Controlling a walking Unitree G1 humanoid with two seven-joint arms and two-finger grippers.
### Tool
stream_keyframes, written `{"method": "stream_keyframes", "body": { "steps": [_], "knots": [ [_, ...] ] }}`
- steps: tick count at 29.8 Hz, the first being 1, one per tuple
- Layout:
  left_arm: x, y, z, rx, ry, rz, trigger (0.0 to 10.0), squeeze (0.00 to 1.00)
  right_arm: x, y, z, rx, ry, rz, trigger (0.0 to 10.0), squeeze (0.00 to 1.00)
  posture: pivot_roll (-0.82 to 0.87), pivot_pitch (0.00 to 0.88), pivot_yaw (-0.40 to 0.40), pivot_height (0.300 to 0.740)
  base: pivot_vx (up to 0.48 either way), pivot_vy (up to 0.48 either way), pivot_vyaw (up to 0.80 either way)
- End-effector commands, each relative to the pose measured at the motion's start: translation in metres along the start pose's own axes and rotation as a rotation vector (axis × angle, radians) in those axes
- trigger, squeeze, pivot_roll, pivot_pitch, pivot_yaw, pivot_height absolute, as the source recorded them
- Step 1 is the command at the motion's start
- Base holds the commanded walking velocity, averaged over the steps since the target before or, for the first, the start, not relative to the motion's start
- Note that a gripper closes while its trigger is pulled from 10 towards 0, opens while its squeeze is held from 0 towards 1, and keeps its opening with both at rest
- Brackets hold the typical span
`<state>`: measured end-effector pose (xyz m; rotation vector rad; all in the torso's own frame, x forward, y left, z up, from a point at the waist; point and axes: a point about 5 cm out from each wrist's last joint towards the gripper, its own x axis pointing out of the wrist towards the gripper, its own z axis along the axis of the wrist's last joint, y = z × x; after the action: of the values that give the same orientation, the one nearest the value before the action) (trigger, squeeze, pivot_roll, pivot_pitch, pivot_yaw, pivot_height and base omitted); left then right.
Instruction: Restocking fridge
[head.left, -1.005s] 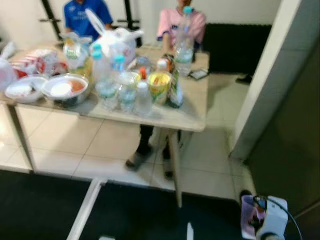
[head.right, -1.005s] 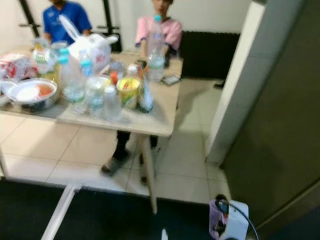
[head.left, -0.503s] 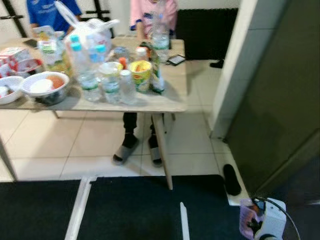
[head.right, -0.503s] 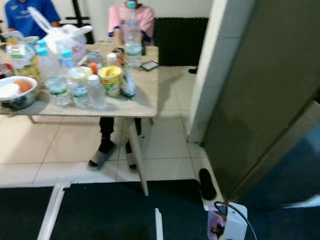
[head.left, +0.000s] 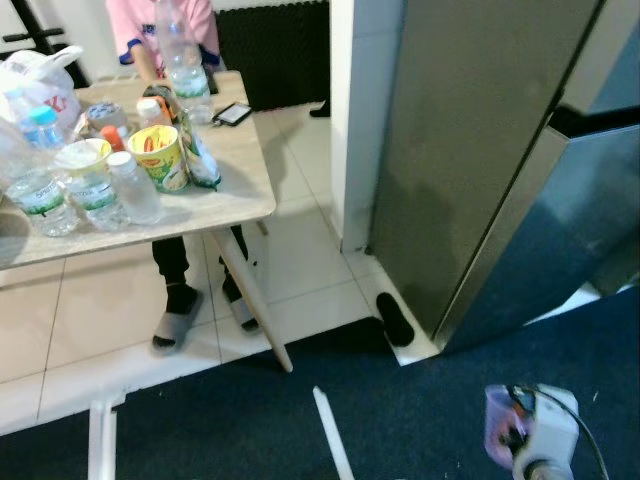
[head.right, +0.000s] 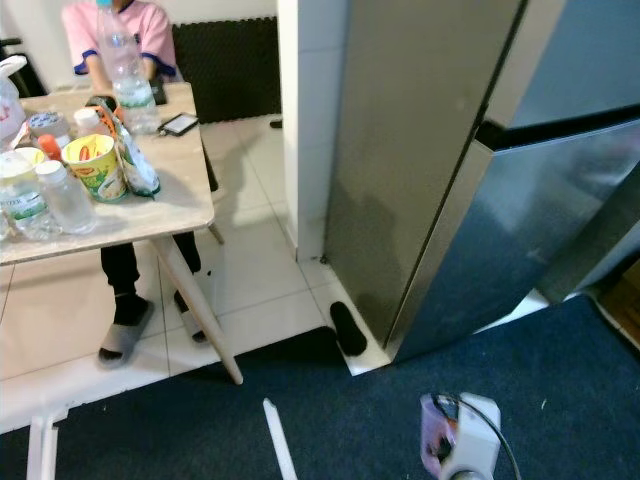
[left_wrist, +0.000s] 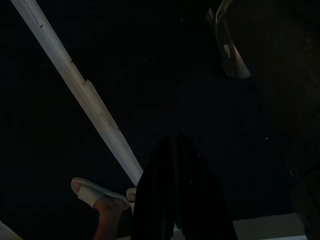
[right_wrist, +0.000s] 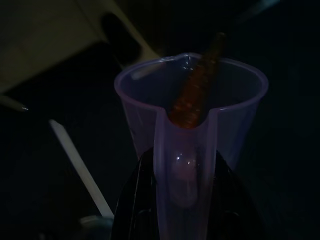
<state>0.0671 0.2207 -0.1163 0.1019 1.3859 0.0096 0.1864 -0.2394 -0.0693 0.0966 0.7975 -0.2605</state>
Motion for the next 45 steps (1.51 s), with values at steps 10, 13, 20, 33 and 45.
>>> {"method": "stream_keyframes", "body": {
  "steps": [10, 13, 20, 33, 45],
  "knots": [
    [0.0005, -0.0085, 0.0279, -0.049, -0.116, -0.046, 10.0, 0.0, 0.0003, -0.0003, 0.0062, 0.012, -0.047, 0.021, 10.0, 0.0, -0.06, 0.0, 0.001, 0.74, 0.0, -0.372, 0.0],
    [0.0005, -0.009, 0.028, -0.05, -0.117, -0.051, 10.0, 0.0, 0.0003, -0.0001, 0.0068, 0.016, -0.051, 0.027, 10.0, 0.0, -0.06, 0.0, 0.002, 0.74, 0.0, -0.43, 0.0],
    [0.0005, -0.0092, 0.028, -0.054, -0.118, -0.055, 10.0, 0.0, 0.0003, 0.0005, 0.0069, 0.02, -0.053, 0.034, 10.0, 0.0, -0.06, 0.0, 0.002, 0.74, 0.0, -0.453, 0.0],
    [0.0004, -0.0093, 0.0285, -0.056, -0.121, -0.06, 10.0, 0.0, 0.0004, -0.0001, 0.0071, 0.025, -0.053, 0.035, 10.0, 0.0, -0.06, 0.0, 0.001, 0.74, 0.0, -0.458, 0.0],
    [0.0004, -0.0091, 0.0284, -0.055, -0.121, -0.061, 10.0, 0.0, 0.0008, 0.0001, 0.0088, 0.024, -0.057, 0.039, 10.0, 0.0, -0.06, 0.0, 0.002, 0.74, 0.0, -0.458, 0.0]
  ]
}}
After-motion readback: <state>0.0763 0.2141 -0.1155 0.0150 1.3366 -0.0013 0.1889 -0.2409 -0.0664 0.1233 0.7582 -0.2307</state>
